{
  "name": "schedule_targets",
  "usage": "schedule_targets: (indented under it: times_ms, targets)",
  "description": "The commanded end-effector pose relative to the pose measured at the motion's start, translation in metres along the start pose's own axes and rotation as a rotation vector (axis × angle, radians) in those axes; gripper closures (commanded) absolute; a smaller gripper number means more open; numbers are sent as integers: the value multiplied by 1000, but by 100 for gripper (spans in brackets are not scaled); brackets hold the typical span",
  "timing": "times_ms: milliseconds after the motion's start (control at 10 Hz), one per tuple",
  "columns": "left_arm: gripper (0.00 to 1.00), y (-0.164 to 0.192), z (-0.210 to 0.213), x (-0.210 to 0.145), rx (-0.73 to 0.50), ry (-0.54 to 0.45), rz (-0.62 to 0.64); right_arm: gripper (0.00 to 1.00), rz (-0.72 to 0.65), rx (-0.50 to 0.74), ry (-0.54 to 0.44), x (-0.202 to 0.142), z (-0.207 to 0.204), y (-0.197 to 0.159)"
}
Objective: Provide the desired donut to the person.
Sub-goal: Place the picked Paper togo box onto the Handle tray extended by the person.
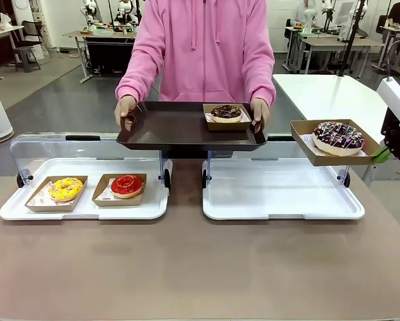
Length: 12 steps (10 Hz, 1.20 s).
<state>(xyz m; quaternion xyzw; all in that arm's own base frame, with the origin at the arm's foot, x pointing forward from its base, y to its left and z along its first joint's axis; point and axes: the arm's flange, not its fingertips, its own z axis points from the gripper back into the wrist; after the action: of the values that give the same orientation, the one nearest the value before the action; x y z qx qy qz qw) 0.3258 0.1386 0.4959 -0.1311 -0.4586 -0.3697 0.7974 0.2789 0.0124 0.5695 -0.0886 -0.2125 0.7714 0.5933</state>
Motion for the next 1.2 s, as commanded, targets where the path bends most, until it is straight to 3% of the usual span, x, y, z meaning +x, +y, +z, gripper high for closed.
schedule_targets:
  times_ms: [0,500,700,900,1100]
  targets:
    - [0,1,0,-2,-7,-13,-8,100,17,10,15,-3,-2,1]
    - [0,1,0,-2,-7,-13,-8,99,0,0,0,0,0,0]
    - [0,1,0,-2,-7,-13,-8,99,-142,106,-46,58,49,-60]
    - [0,1,0,-2,-7,-13,-8,99,-141,237,-9,121,73,-140]
    - [0,1,0,-2,-7,-13,-8,99,-139,303,82,198,73,-197]
